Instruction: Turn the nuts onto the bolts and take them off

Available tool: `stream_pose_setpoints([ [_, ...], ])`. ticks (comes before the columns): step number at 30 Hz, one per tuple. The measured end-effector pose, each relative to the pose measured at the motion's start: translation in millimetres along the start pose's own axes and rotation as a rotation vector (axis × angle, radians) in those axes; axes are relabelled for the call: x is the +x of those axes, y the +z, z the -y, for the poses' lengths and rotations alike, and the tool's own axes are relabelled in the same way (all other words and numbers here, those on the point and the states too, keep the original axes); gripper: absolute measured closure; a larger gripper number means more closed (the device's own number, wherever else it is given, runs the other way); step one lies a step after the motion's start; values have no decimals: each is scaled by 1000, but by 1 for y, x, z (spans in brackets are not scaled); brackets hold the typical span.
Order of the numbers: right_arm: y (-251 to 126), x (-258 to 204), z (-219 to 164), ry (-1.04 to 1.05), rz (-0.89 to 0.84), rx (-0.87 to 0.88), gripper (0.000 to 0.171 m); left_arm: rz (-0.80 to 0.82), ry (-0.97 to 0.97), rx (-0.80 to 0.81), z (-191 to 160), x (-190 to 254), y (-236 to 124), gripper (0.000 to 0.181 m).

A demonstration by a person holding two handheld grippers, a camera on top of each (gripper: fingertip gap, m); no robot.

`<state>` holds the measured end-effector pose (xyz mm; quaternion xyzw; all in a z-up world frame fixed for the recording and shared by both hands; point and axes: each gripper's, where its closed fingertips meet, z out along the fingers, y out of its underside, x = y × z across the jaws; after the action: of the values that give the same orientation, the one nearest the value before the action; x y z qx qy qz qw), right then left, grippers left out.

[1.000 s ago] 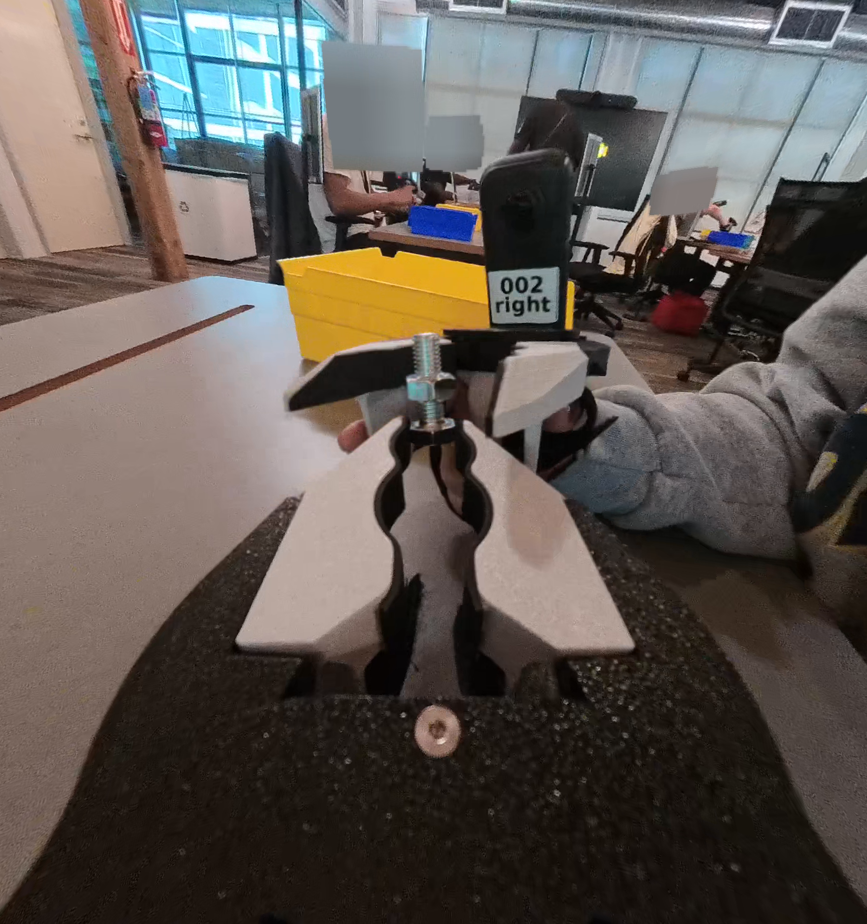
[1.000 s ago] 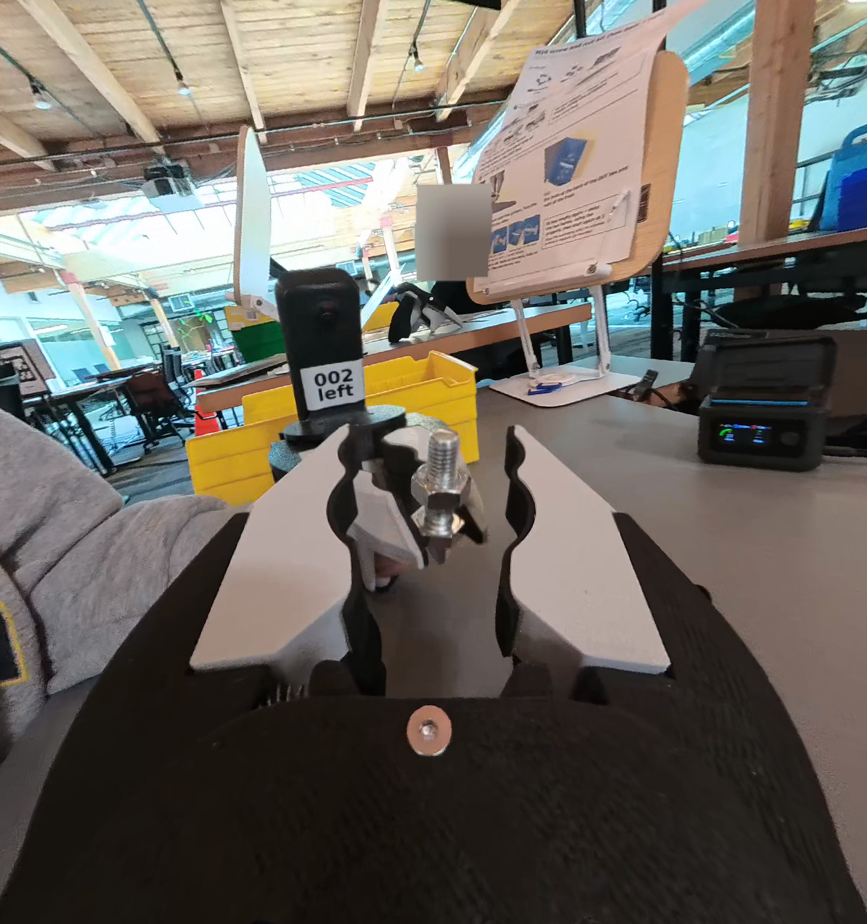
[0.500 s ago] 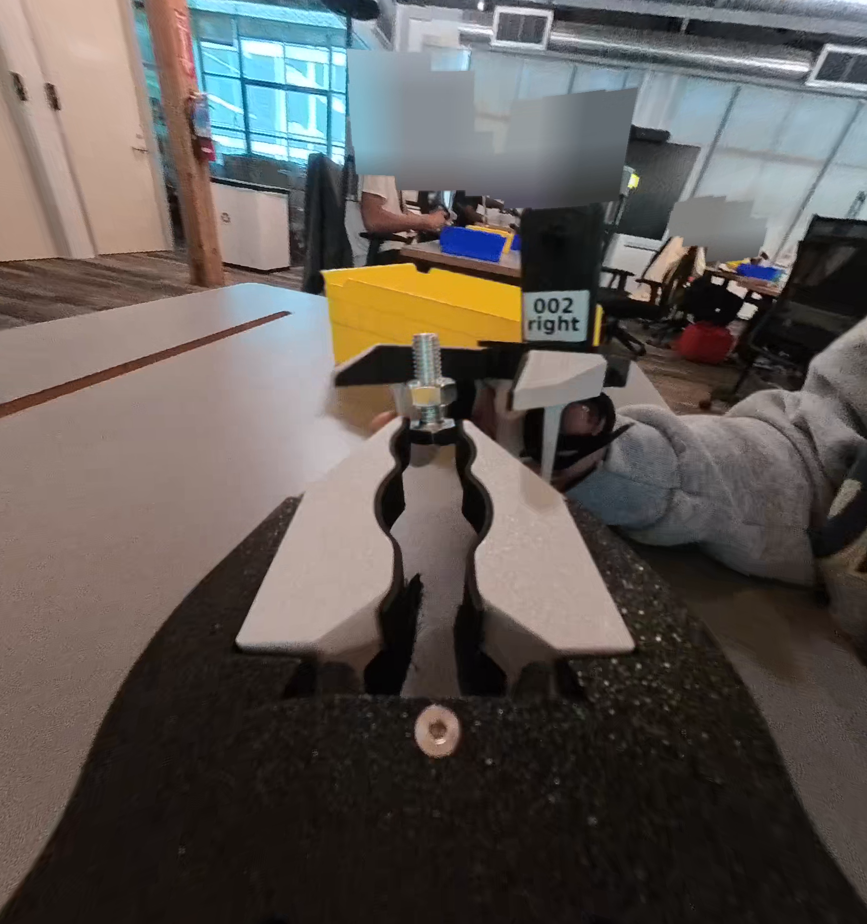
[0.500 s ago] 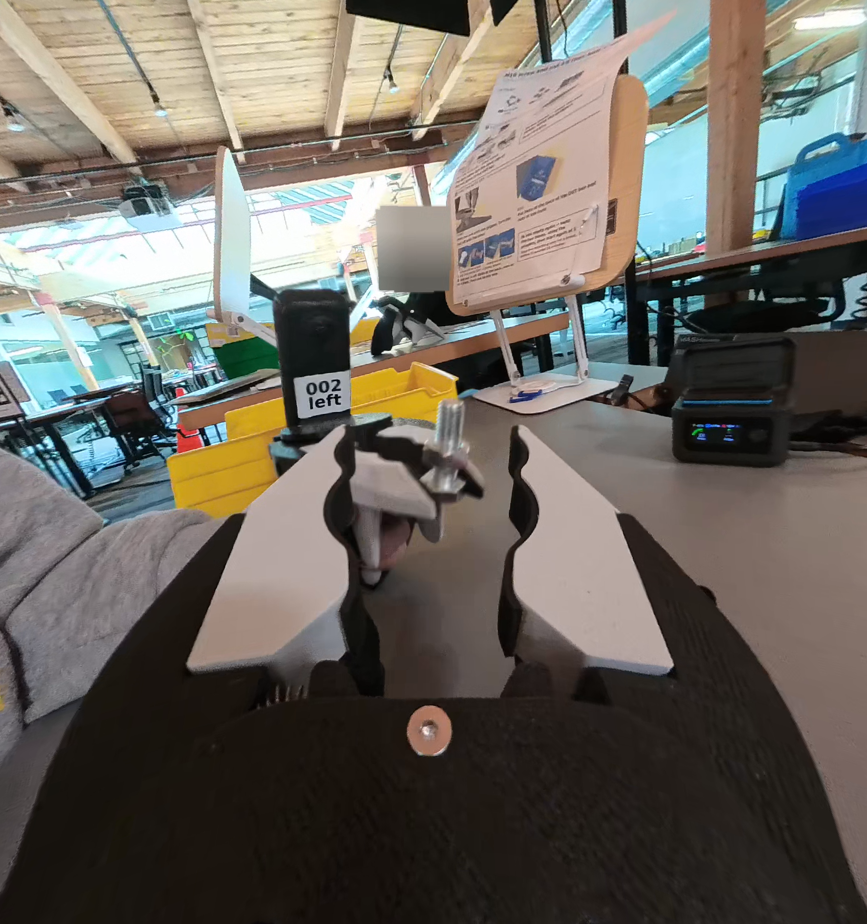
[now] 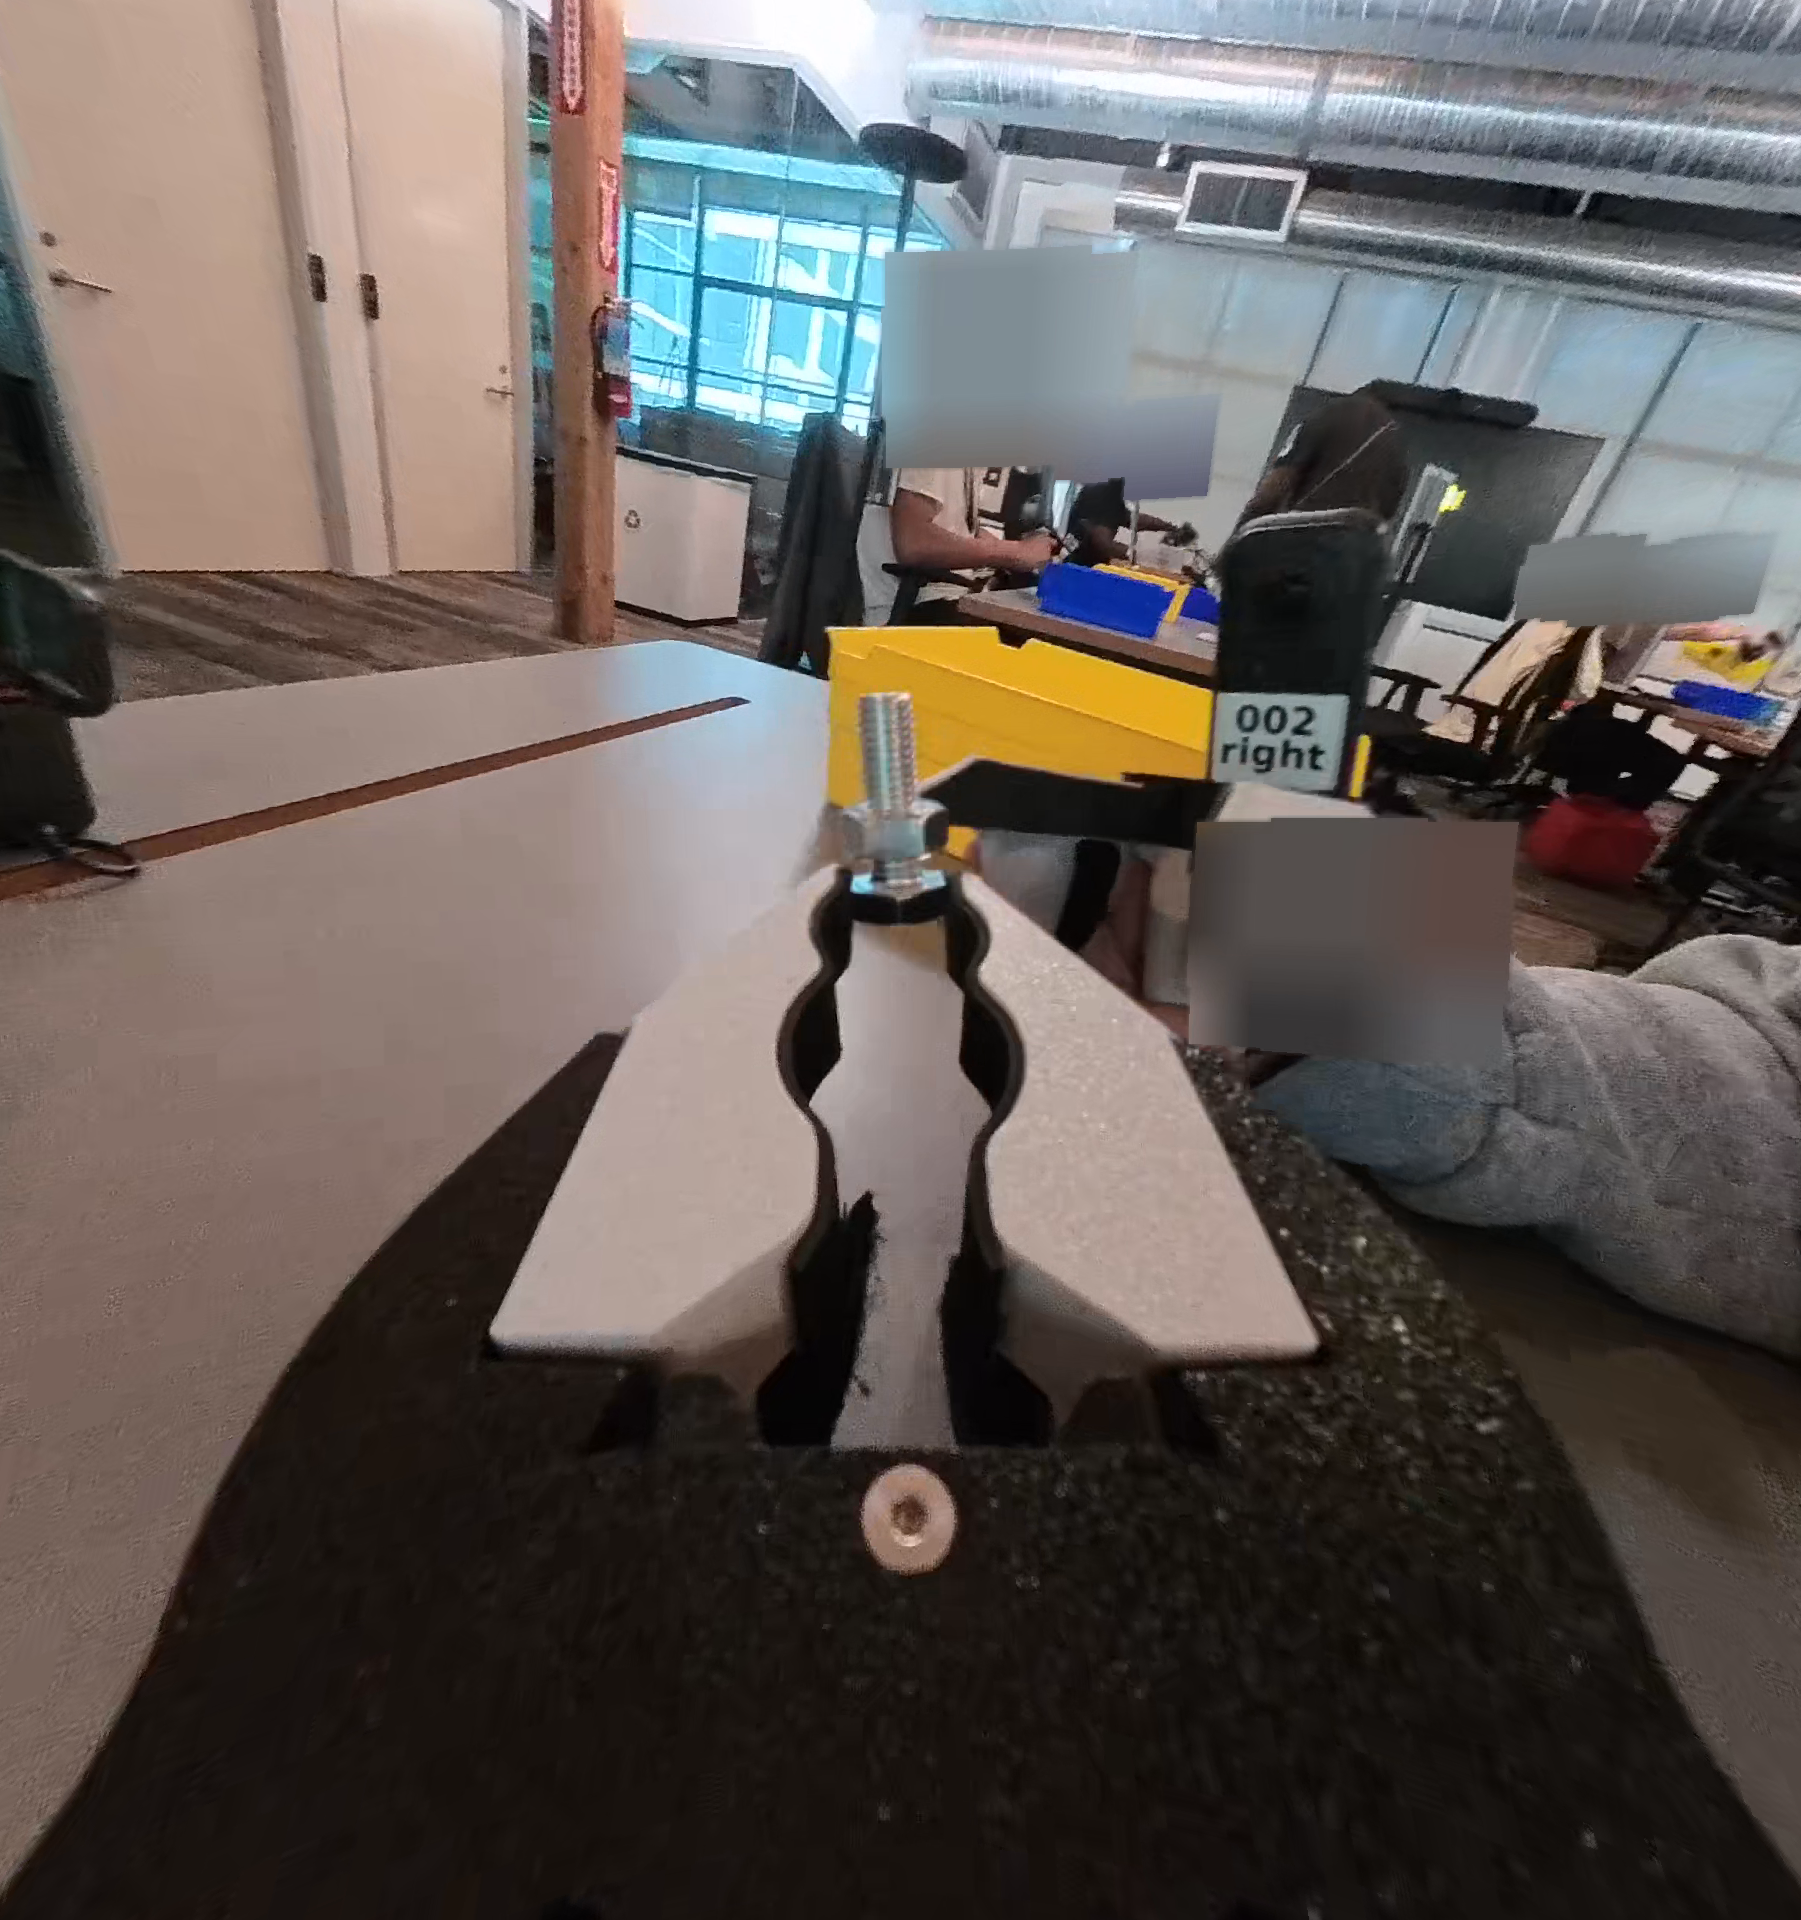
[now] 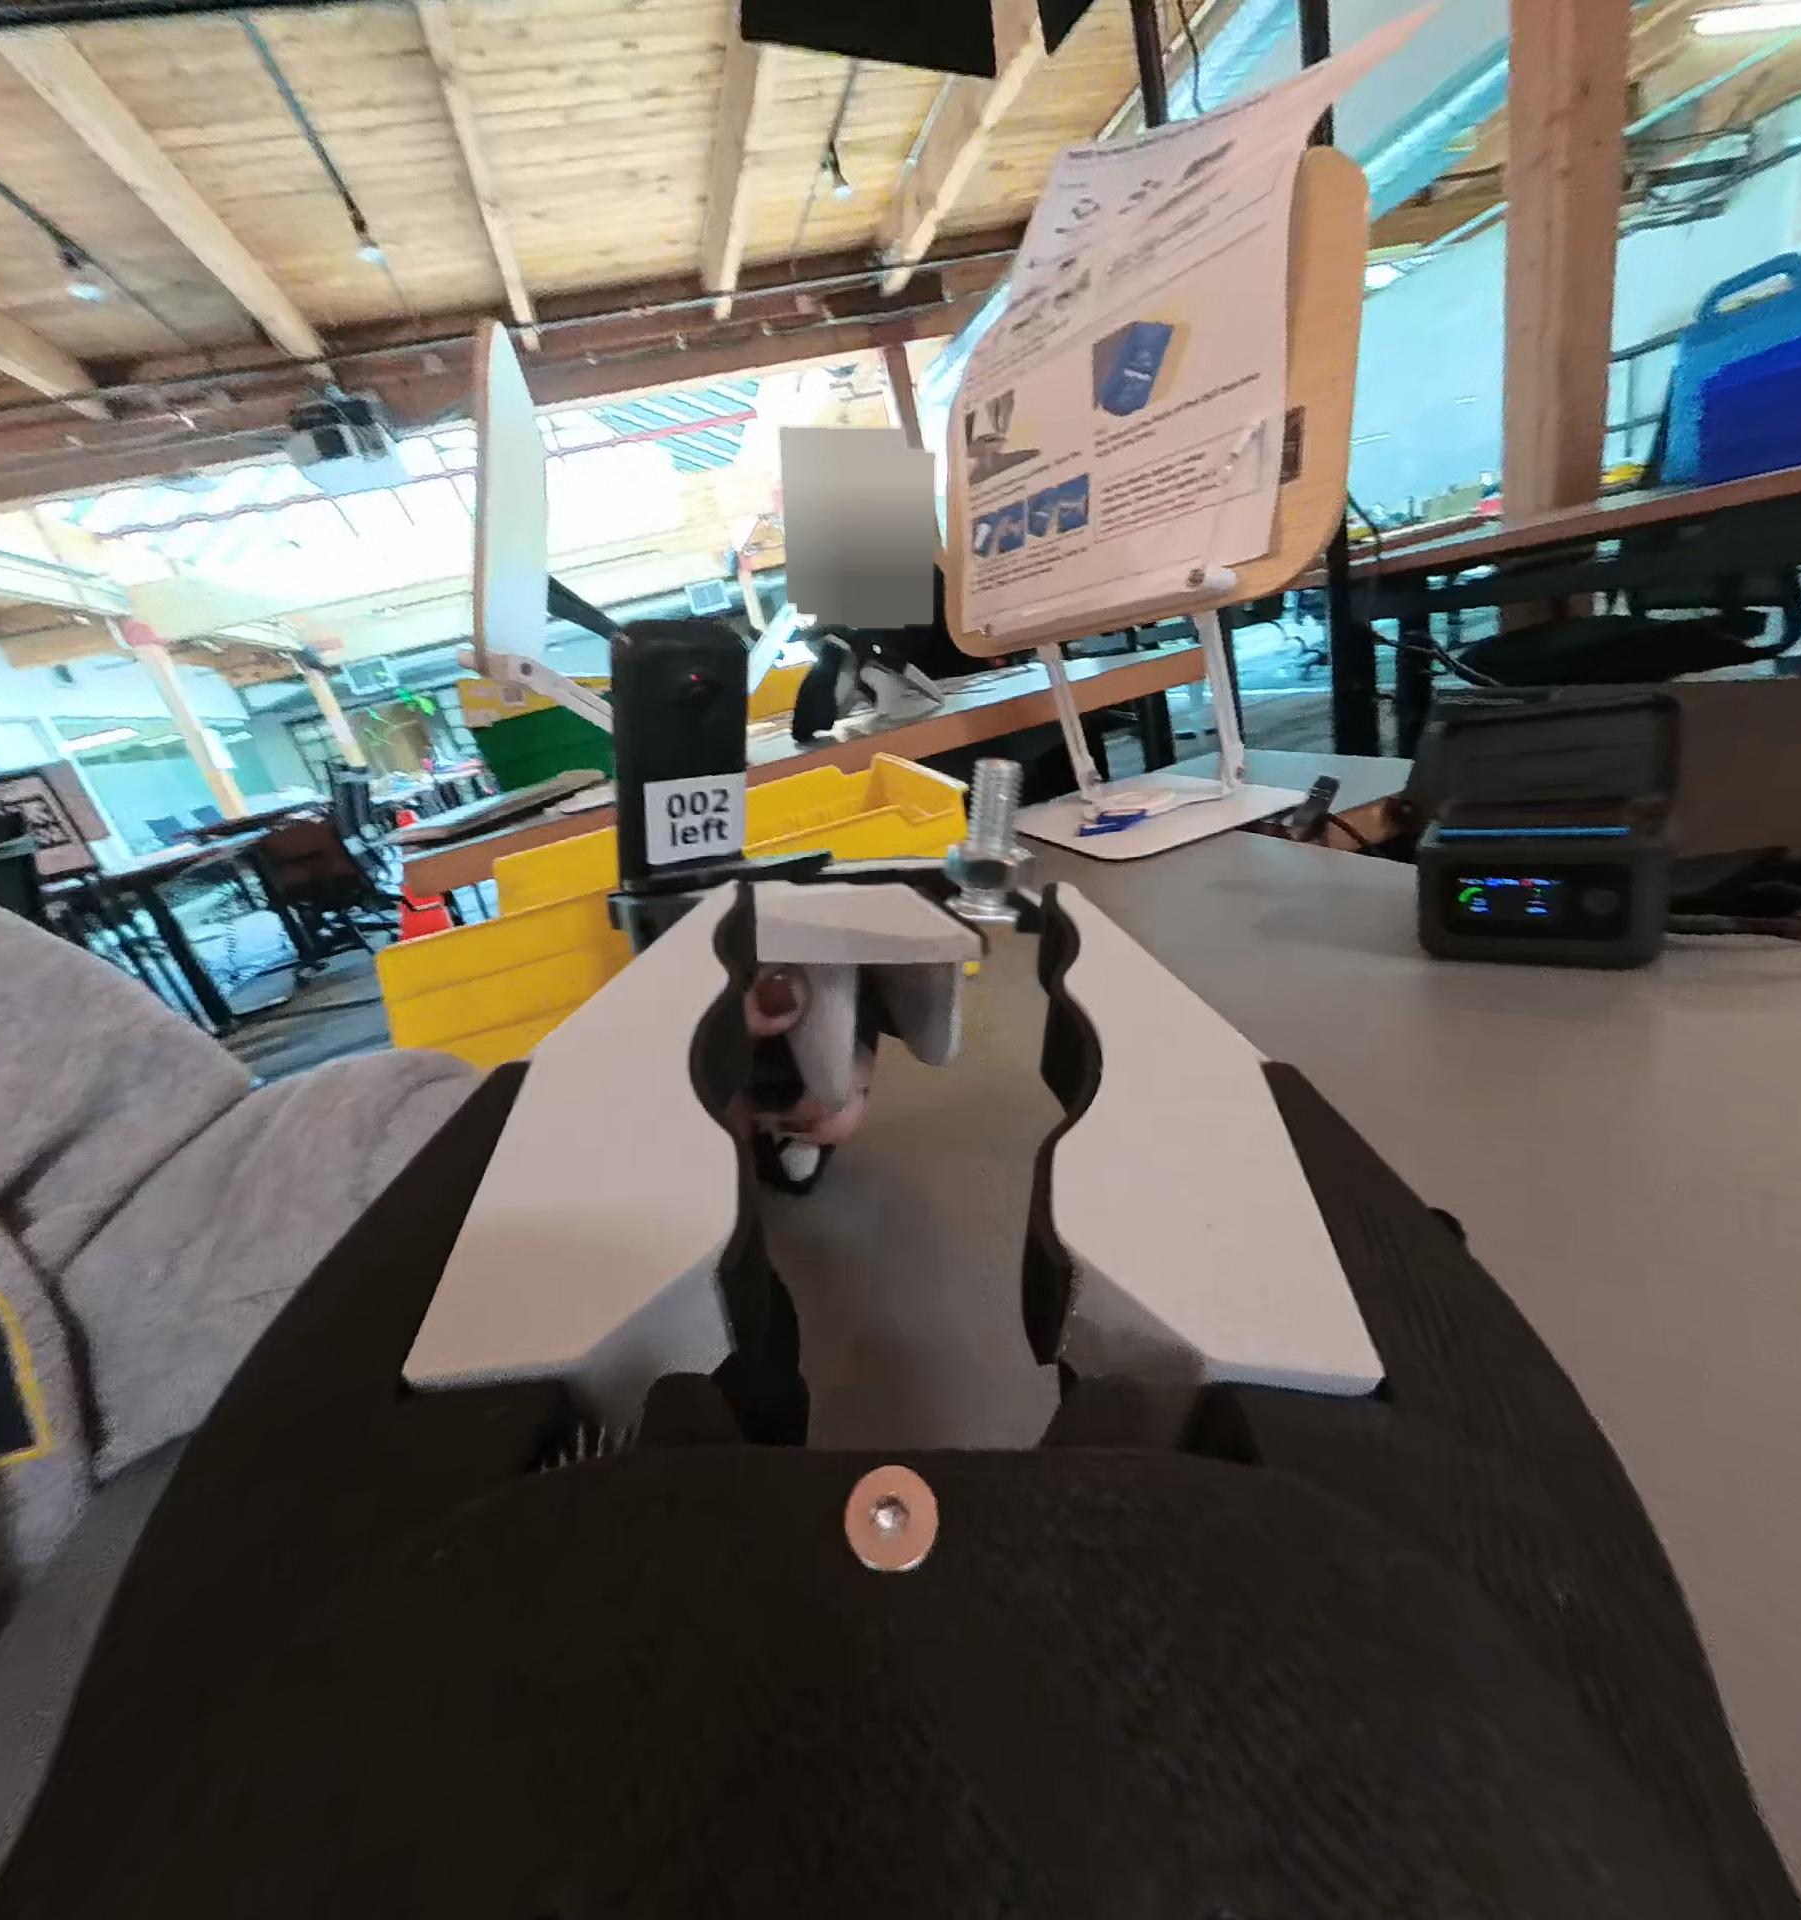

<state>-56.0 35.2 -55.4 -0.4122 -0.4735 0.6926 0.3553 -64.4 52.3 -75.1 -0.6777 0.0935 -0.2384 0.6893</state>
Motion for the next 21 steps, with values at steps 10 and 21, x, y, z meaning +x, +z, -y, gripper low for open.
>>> stream_pose_setpoints([
  [10,7,-8,-8,-24,18,-43,112,-79,5,-64,-13,18,13,166],
  [21,-1,13,-1,45,-74,0,142,22,154,-144,-20,6,9,166],
])
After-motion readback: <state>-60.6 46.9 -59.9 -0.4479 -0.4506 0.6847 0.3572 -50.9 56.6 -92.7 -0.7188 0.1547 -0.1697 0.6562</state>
